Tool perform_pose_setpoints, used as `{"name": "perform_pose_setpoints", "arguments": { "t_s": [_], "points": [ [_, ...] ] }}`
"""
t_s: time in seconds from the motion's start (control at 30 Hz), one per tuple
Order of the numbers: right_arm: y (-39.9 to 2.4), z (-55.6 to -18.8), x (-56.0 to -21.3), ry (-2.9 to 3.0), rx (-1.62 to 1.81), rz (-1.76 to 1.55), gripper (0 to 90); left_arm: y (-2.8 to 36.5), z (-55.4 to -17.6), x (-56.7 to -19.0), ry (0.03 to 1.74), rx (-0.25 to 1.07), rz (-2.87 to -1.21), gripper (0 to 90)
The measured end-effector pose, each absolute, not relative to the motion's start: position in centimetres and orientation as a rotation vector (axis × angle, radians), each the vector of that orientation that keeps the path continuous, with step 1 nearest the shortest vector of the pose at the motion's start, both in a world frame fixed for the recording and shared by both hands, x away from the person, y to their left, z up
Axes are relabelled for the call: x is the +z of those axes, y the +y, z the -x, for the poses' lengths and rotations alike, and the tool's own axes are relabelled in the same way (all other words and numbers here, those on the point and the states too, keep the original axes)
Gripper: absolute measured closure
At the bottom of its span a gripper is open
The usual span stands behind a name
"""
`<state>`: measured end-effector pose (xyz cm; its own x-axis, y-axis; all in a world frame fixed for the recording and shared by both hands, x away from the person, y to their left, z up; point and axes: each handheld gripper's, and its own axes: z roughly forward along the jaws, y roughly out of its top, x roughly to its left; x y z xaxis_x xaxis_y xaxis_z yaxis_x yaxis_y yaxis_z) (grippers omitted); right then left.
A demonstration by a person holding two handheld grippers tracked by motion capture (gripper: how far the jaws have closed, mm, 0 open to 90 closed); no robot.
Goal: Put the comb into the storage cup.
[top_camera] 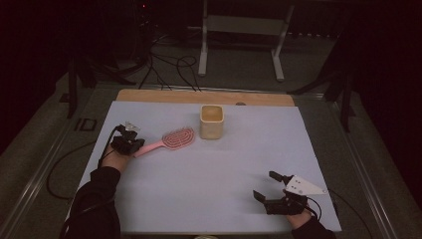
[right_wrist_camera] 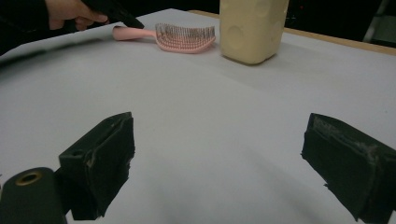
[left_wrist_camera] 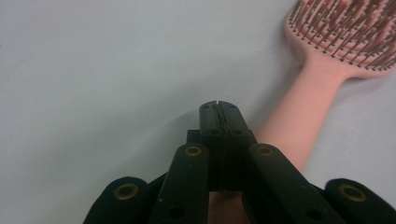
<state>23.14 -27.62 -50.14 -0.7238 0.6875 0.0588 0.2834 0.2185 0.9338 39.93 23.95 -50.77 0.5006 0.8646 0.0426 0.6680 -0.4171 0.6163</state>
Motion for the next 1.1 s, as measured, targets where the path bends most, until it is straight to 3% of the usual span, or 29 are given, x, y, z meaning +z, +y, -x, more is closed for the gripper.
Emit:
{"name": "perform_pose_setpoints", "arguments": {
  "t_s": [1.1],
  "points": [
    [-27.7, -23.2, -49.9, 2.12, 1.51, -0.903, 9.1, 21.1, -34.7, -49.5, 1.129, 0.351, -2.386, 90.0]
  ]
}}
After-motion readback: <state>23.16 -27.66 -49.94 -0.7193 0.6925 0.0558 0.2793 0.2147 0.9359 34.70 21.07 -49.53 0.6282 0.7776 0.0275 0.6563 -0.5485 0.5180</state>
